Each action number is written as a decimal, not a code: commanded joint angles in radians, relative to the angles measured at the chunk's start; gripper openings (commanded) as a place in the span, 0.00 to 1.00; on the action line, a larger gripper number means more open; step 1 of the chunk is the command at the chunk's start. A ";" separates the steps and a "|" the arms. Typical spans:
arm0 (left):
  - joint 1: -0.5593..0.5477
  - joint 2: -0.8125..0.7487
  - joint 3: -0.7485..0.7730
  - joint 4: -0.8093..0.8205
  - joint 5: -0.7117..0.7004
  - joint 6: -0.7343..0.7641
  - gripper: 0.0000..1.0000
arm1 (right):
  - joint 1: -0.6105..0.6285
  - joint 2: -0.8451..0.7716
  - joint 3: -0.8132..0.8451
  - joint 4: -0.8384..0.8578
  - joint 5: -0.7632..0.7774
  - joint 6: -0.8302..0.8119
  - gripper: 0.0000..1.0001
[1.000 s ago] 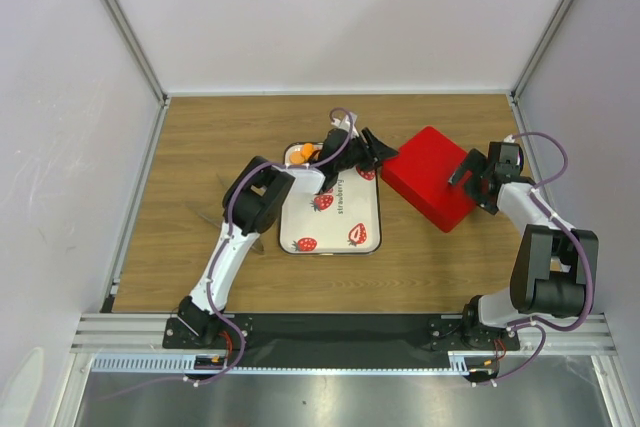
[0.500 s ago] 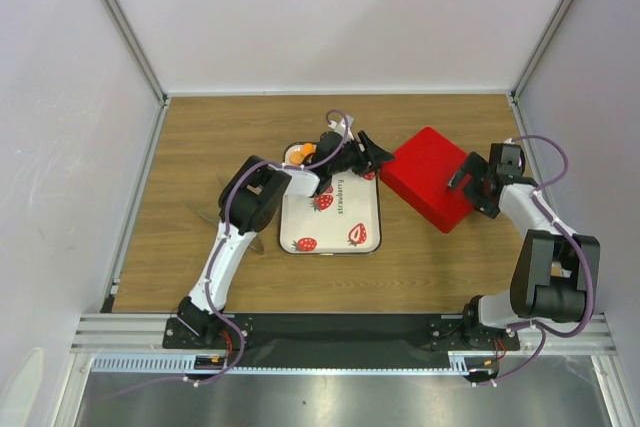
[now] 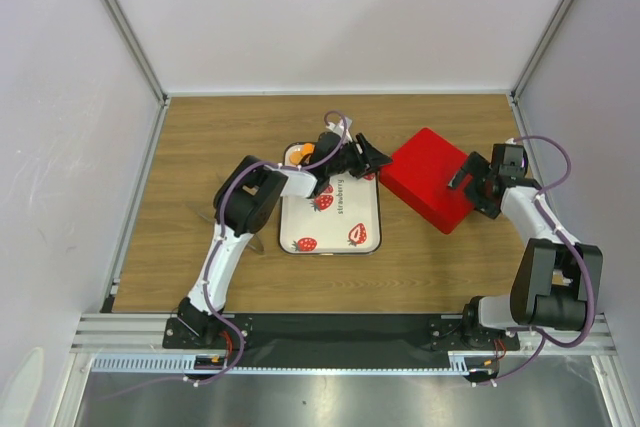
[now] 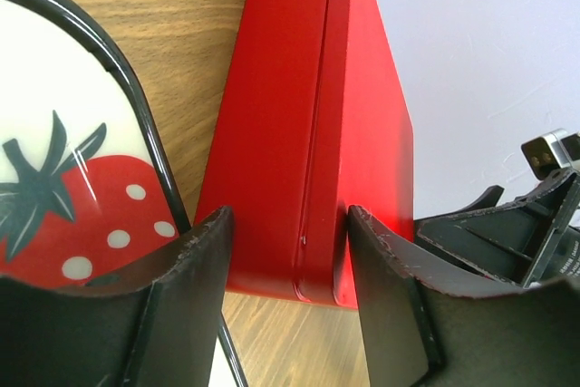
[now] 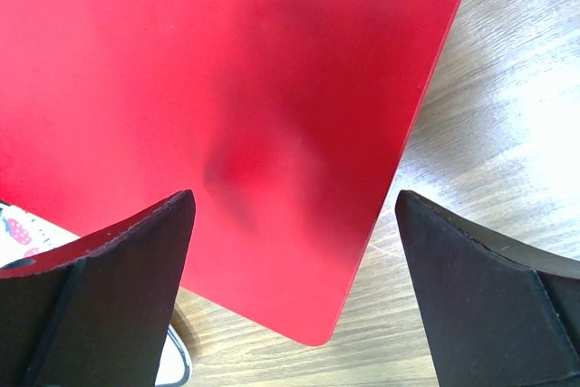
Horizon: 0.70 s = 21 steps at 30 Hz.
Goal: Pack the cookies
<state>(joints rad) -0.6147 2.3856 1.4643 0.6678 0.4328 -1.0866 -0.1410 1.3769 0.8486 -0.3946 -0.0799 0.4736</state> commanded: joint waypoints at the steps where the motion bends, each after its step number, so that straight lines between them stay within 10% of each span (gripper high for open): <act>1: -0.010 -0.065 -0.018 -0.068 0.006 0.050 0.58 | -0.005 -0.036 -0.008 0.005 -0.023 0.011 1.00; 21: -0.099 0.021 0.195 -0.398 -0.114 0.099 0.44 | 0.021 -0.016 -0.083 0.048 -0.009 0.028 1.00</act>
<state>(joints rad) -0.6659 2.3680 1.6215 0.3725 0.3210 -1.0153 -0.1284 1.3647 0.7876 -0.3637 -0.0807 0.5007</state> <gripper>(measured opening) 0.450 0.996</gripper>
